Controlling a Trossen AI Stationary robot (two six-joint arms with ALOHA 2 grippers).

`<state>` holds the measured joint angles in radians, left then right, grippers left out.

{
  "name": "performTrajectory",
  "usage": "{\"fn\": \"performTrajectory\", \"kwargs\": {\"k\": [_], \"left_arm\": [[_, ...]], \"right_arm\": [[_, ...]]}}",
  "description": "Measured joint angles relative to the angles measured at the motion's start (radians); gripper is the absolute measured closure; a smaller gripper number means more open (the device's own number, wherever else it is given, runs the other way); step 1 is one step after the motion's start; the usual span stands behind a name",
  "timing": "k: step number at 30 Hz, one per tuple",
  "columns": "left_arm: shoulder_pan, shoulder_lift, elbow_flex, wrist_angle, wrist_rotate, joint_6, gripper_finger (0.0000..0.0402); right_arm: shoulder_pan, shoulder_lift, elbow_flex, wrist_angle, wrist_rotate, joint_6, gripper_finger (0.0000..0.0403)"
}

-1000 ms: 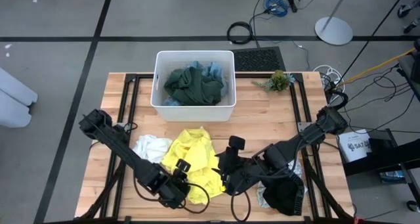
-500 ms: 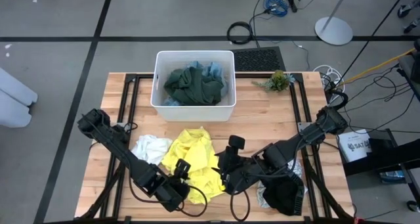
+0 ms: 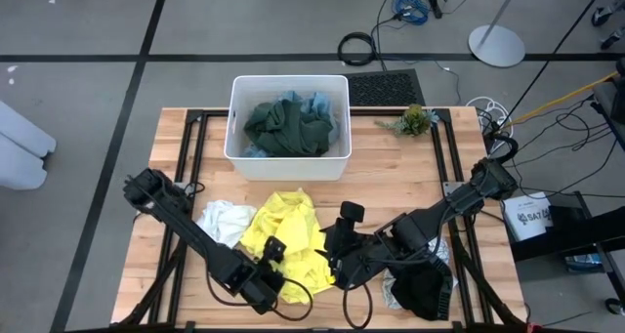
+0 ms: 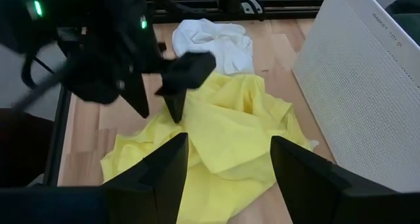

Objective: Fold laundry
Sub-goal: Put the folded yellow shirt into the white laundry bin

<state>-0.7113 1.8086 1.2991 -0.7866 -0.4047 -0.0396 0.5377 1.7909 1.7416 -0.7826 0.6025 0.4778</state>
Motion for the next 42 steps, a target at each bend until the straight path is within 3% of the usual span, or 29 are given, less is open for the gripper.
{"fn": "performTrajectory", "kwargs": {"k": [5, 12, 25, 32, 42], "left_arm": [[0.004, 0.096, 0.0, 0.046, -0.018, 0.1, 0.0118], [0.023, 0.208, 0.005, 0.048, 0.091, 0.136, 0.0118], [0.131, 0.224, 0.004, 0.074, 0.253, 0.185, 0.0127], [0.181, 0.226, 0.002, 0.16, 0.242, 0.187, 0.0196], [0.203, 0.227, 0.0, 0.16, 0.239, 0.186, 0.0361]], "right_arm": [[-0.001, 0.0, 0.0, 0.0, -0.001, 0.0, 0.0199], [-0.001, 0.0, 0.0, -0.001, -0.001, 0.0, 0.0199], [-0.004, 0.0, 0.0, 0.0, -0.001, 0.0, 0.0199], [-0.004, 0.0, 0.0, 0.0, -0.001, 0.0, 0.0199], [-0.004, 0.0, 0.0, 0.0, -0.001, 0.0, 0.0199]]}}
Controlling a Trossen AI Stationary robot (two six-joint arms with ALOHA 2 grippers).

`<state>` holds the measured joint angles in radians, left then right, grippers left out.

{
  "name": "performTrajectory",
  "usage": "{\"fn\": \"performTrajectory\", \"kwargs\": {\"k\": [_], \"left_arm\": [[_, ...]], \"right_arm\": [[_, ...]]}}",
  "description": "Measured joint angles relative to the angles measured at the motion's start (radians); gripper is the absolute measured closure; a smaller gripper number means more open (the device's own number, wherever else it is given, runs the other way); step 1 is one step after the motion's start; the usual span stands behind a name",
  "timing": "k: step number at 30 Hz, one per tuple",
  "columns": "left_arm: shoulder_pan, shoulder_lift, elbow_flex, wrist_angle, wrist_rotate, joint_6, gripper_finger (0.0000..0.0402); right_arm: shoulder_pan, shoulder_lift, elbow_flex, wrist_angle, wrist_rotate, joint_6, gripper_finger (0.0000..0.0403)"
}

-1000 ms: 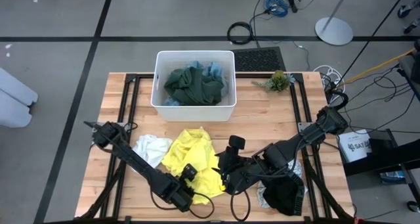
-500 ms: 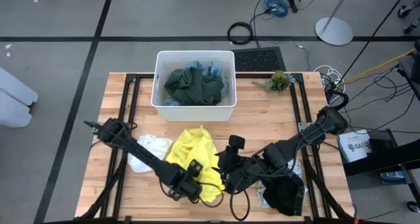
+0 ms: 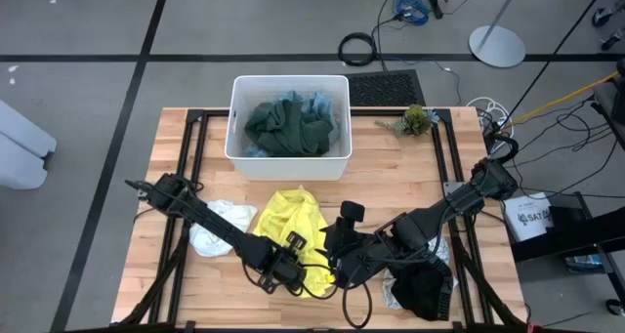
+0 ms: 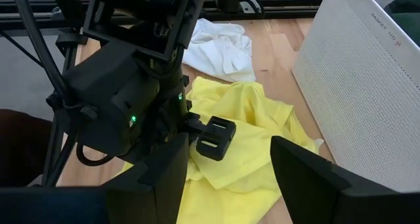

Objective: Fold laundry
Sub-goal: Put the folded yellow shirt into the white laundry bin

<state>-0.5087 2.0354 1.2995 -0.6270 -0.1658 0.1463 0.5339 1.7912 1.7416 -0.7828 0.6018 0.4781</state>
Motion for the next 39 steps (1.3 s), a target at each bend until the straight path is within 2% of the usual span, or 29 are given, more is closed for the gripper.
{"fn": "performTrajectory", "kwargs": {"k": [2, 7, 19, 30, 39], "left_arm": [[0.0, 0.0, 0.0, -0.001, 0.0, 0.004, 0.0385], [-0.011, -0.027, -0.001, -0.021, -0.052, 0.019, 0.0388], [-0.065, -0.312, -0.006, -0.081, -0.171, -0.056, 0.0389], [-0.076, -0.517, -0.004, -0.09, -0.337, -0.055, 0.0389], [-0.076, -0.663, -0.003, -0.116, -0.527, -0.045, 0.0389]], "right_arm": [[0.0, 0.0, 0.0, 0.0, 0.0, 0.0, 0.0199], [0.002, -0.001, 0.0, -0.016, 0.0, 0.0, 0.0199], [0.021, -0.024, -0.001, -0.025, 0.002, 0.003, 0.02], [0.065, -0.068, -0.001, -0.034, 0.004, 0.037, 0.02], [0.105, -0.071, -0.001, -0.039, 0.0, 0.035, 0.02]]}}
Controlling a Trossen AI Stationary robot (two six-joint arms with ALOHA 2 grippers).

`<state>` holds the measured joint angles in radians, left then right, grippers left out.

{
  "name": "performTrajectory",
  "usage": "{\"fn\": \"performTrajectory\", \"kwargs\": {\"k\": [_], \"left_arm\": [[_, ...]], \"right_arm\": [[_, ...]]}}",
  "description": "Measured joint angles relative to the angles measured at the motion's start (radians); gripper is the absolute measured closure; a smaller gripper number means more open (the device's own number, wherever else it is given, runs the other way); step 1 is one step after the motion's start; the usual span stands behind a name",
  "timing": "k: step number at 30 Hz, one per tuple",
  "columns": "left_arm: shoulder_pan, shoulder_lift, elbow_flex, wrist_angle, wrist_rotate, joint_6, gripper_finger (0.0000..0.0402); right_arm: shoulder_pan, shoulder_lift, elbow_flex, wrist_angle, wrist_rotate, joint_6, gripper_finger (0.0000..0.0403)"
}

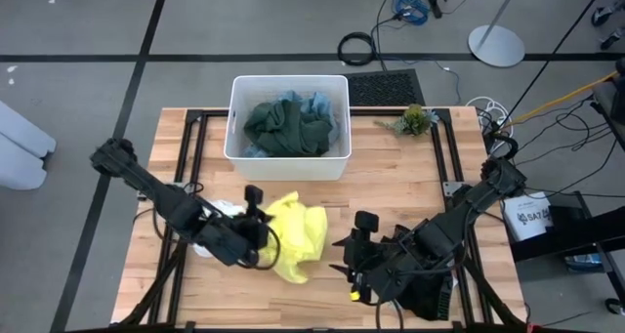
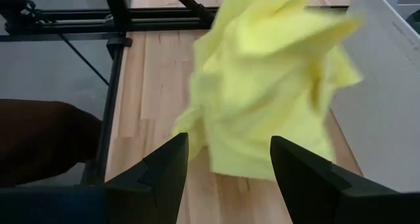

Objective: Fold laundry
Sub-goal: Put the folded yellow shirt into the white laundry bin

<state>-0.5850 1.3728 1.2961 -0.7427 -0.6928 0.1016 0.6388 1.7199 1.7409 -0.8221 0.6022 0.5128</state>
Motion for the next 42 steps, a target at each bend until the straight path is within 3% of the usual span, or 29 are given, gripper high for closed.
{"fn": "performTrajectory", "kwargs": {"k": [6, 13, 19, 25, 32, 37, 42], "left_arm": [[0.002, -0.095, 0.0, 0.092, -0.139, 0.097, 0.0389], [0.065, -0.17, 0.074, 0.359, -0.292, 0.394, 0.0389], [0.222, -0.178, 0.219, 0.457, -0.289, 0.595, 0.0389], [0.465, -0.18, 0.315, 0.459, -0.072, 0.572, 0.0389], [0.712, -0.135, 0.318, 0.356, 0.162, 0.441, 0.0389], [0.802, -0.063, 0.317, 0.295, 0.279, 0.414, 0.0389], [0.888, 0.031, 0.317, 0.354, 0.446, 0.457, 0.0389]], "right_arm": [[-0.003, 0.0, 0.0, 0.0, 0.0, -0.005, 0.02], [-0.004, 0.0, 0.0, 0.001, 0.007, -0.06, 0.02], [-0.014, 0.0, 0.0, 0.001, 0.059, -0.117, 0.02], [-0.056, 0.0, 0.0, 0.001, 0.128, -0.234, 0.02], [-0.116, -0.025, 0.0, -0.073, 0.273, -0.281, 0.02], [-0.156, -0.063, 0.001, -0.327, 0.456, -0.097, 0.02], [-0.225, -0.072, 0.001, -0.627, 0.472, 0.215, 0.02]]}}
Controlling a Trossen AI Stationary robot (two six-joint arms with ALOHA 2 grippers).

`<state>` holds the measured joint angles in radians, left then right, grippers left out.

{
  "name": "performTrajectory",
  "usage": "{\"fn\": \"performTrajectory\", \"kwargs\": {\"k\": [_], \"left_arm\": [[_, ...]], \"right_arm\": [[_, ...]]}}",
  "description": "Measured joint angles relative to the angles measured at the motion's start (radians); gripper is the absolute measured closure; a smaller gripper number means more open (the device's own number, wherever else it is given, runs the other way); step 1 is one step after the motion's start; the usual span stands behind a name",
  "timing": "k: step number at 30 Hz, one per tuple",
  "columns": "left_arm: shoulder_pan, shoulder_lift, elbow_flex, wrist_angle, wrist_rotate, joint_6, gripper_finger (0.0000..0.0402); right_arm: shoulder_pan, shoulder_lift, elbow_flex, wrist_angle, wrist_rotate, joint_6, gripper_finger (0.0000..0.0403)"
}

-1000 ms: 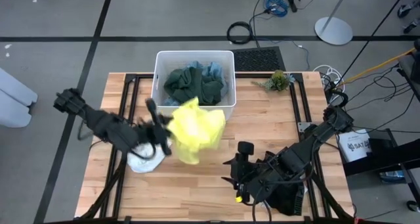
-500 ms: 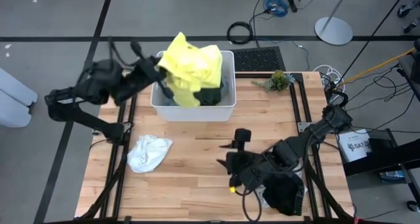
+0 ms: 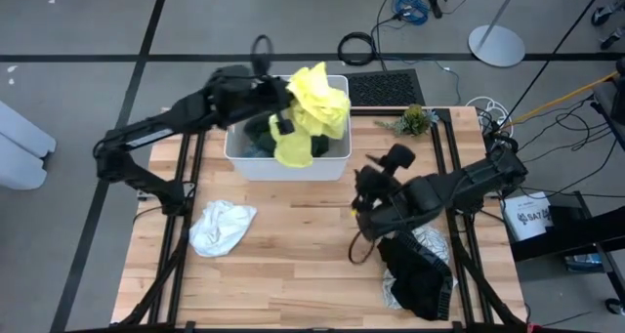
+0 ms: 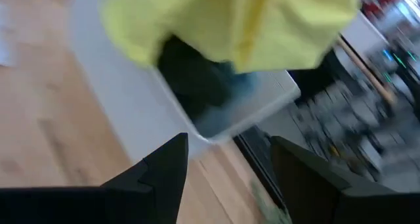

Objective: Fold laundry
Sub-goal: Put the folded yellow shirt into the white laundry bin

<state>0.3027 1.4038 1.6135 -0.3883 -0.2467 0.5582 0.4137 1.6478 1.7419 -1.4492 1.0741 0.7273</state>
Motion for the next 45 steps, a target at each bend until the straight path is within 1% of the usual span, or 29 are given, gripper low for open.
{"fn": "performTrajectory", "kwargs": {"k": [2, 4, 8, 12, 16, 18, 21, 25, 29, 35, 39, 42, 45], "left_arm": [[0.034, 0.043, 0.0, 0.011, 0.055, 0.002, 0.0389], [0.073, 0.083, 0.0, 0.016, 0.091, 0.006, 0.0389], [0.172, 0.148, 0.0, -0.014, 0.099, 0.01, 0.0389], [0.263, 0.189, 0.0, -0.123, 0.113, 0.05, 0.0389], [0.315, 0.218, -0.005, -0.275, 0.229, 0.051, 0.0389], [0.322, 0.231, -0.029, -0.295, 0.245, 0.051, 0.0389], [0.32, 0.241, -0.102, -0.283, 0.271, 0.052, 0.0389], [0.319, 0.261, -0.216, -0.215, 0.28, 0.054, 0.0389], [0.316, 0.26, -0.331, -0.101, 0.28, 0.052, 0.0389], [0.314, 0.259, -0.446, -0.044, 0.28, 0.05, 0.0389], [0.315, 0.259, -0.471, -0.054, 0.27, 0.045, 0.0382], [0.315, 0.259, -0.473, -0.055, 0.264, 0.008, 0.0371], [0.312, 0.25, -0.467, -0.063, 0.254, 0.008, 0.0363]], "right_arm": [[-0.023, 0.002, -0.013, -0.067, 0.001, 0.084, 0.02], [-0.042, 0.002, -0.037, -0.099, 0.0, 0.125, 0.02], [-0.07, 0.001, -0.076, -0.119, -0.001, 0.15, 0.02], [-0.086, 0.001, -0.103, -0.118, -0.002, 0.155, 0.02], [-0.087, 0.001, -0.117, -0.121, -0.002, 0.174, 0.02], [-0.087, 0.001, -0.118, -0.122, -0.001, 0.175, 0.02], [-0.088, 0.001, -0.118, -0.122, -0.001, 0.178, 0.02], [-0.088, 0.001, -0.118, -0.121, -0.001, 0.178, 0.02], [-0.089, 0.001, -0.118, -0.12, -0.001, 0.185, 0.02], [-0.11, 0.001, -0.118, -0.104, -0.001, 0.185, 0.02], [-0.114, 0.001, -0.119, -0.09, -0.002, 0.181, 0.02], [-0.114, 0.001, -0.119, -0.086, -0.002, 0.177, 0.02], [-0.114, 0.001, -0.119, -0.086, -0.002, 0.177, 0.02]]}}
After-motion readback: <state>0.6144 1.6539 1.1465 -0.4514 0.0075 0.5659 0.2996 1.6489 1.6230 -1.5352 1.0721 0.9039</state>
